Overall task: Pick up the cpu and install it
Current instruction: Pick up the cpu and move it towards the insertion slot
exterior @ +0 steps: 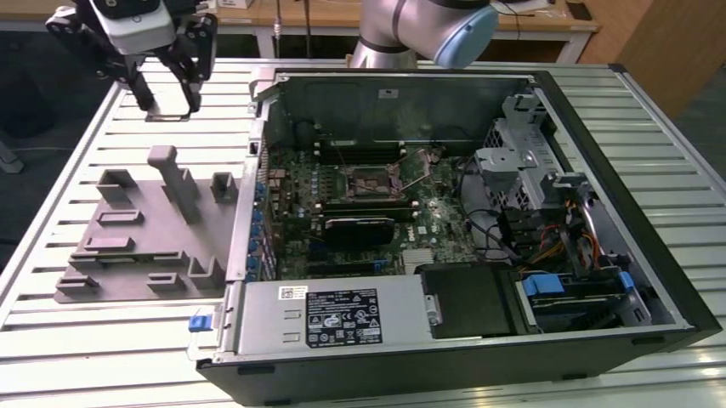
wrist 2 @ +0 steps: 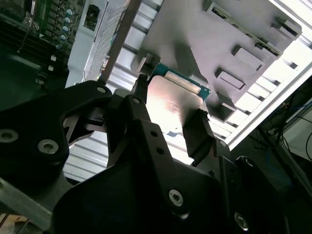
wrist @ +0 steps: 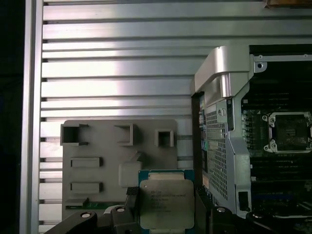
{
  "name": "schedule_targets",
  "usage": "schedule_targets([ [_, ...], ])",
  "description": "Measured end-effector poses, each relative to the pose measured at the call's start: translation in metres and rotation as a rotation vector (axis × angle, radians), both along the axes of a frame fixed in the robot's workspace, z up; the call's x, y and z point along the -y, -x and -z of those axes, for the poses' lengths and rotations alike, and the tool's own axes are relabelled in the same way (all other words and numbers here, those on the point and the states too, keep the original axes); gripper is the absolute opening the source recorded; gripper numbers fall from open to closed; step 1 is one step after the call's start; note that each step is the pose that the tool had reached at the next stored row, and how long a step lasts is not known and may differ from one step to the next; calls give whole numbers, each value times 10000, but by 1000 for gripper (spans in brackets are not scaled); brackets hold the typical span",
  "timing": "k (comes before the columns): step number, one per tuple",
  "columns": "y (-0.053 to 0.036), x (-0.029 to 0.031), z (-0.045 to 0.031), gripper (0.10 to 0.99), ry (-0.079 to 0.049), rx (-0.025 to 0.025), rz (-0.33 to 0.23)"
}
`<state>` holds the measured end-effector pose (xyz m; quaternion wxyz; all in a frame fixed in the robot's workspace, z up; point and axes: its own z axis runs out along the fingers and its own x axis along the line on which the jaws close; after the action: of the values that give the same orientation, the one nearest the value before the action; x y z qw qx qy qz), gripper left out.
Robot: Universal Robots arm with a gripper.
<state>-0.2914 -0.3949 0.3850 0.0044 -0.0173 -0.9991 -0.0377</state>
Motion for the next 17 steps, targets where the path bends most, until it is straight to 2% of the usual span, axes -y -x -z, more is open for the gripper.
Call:
schedule_targets([
  [17, -300, -44, 0, 541, 0, 0, 0],
])
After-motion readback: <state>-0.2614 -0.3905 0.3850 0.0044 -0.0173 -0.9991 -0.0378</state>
